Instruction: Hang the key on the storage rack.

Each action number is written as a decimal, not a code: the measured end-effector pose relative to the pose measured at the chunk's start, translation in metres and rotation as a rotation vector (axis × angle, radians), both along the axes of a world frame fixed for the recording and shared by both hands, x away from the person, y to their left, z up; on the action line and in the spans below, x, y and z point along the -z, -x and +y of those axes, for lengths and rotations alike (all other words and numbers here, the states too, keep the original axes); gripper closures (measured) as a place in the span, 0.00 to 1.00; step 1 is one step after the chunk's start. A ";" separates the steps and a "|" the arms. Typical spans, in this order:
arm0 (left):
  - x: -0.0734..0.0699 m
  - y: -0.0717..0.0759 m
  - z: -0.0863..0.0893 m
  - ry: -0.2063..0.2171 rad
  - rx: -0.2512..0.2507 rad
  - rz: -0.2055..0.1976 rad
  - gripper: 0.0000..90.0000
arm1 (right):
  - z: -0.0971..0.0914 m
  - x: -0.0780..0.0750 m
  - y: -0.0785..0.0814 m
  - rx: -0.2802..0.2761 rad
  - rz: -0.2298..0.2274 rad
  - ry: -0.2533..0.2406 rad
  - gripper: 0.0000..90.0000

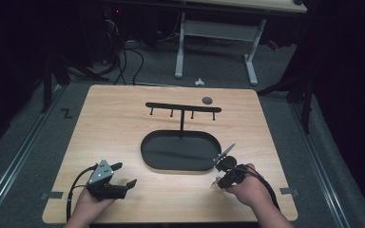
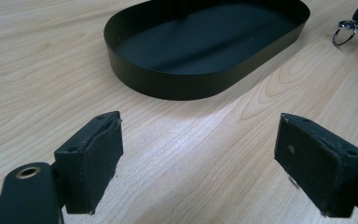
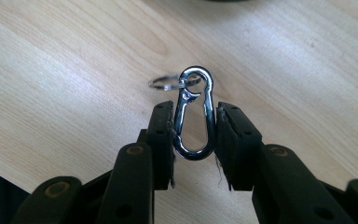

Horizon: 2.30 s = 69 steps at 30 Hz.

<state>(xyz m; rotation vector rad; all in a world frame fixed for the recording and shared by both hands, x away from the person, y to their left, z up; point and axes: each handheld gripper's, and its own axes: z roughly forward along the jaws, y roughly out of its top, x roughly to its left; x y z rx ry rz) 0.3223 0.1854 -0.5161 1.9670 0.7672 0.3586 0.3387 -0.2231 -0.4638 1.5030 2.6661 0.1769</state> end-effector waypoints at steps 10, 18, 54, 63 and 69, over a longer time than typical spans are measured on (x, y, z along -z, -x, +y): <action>0.000 0.000 0.001 0.002 -0.001 -0.001 0.17 | 0.001 -0.015 -0.003 0.014 -0.012 -0.001 0.76; -0.001 0.000 0.001 0.002 0.000 -0.002 0.17 | -0.001 -0.019 -0.004 0.028 -0.015 -0.005 0.76; -0.001 0.000 0.001 0.008 0.005 0.000 0.17 | 0.001 -0.120 -0.042 0.069 -0.162 -0.012 0.76; -0.001 0.000 0.001 0.013 0.002 0.001 0.17 | 0.008 -0.136 -0.054 0.066 -0.169 -0.013 0.76; -0.001 -0.001 0.001 0.012 0.002 0.001 0.17 | 0.013 -0.141 -0.059 0.062 -0.178 -0.012 0.76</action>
